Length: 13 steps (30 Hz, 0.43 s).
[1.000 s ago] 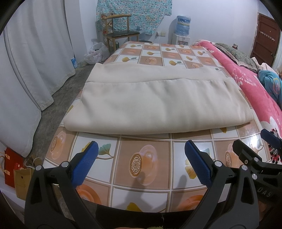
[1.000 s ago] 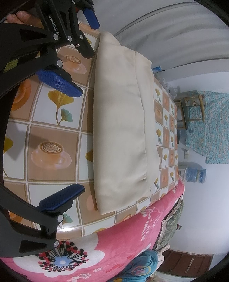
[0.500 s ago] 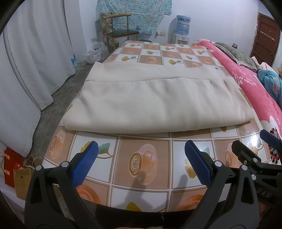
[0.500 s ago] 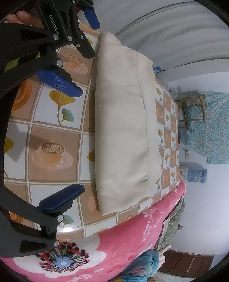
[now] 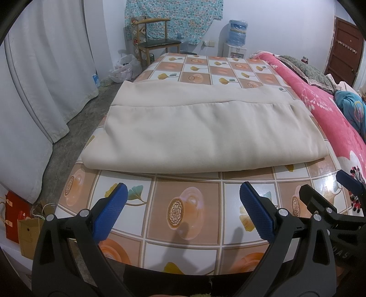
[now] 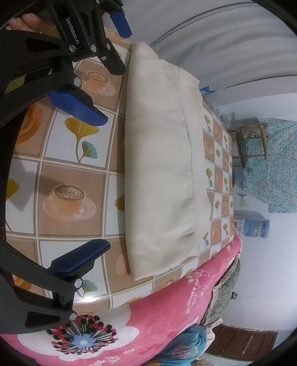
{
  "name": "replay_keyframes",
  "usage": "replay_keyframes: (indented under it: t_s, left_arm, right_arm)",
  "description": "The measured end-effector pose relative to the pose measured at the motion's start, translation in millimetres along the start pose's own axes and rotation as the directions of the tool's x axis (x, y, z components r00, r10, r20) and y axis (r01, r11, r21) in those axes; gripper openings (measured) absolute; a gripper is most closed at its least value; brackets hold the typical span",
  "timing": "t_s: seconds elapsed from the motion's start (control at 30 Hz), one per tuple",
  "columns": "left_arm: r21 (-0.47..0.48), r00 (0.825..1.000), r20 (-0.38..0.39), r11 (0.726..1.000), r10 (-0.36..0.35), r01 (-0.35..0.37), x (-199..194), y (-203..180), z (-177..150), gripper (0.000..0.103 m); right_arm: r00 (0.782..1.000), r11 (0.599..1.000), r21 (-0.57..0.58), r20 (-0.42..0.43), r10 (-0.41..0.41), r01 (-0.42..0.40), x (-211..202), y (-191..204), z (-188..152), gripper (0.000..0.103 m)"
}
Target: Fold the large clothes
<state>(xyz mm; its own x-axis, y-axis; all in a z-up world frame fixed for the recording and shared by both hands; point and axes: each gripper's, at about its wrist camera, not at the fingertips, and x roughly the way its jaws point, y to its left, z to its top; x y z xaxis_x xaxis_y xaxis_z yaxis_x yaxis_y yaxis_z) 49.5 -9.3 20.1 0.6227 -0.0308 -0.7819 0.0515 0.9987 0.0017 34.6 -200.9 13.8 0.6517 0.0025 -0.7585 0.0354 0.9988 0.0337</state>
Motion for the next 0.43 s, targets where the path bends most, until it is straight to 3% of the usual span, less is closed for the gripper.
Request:
replay_keyframes:
  t_s: [0.43]
  left_arm:
    - [0.002, 1.0, 0.003, 1.0, -0.004, 0.004, -1.8, -6.2, 3.6, 0.095]
  right_arm:
    - [1.0, 1.0, -0.002, -0.001, 0.001, -0.001, 0.4, -0.4, -0.6, 0.096]
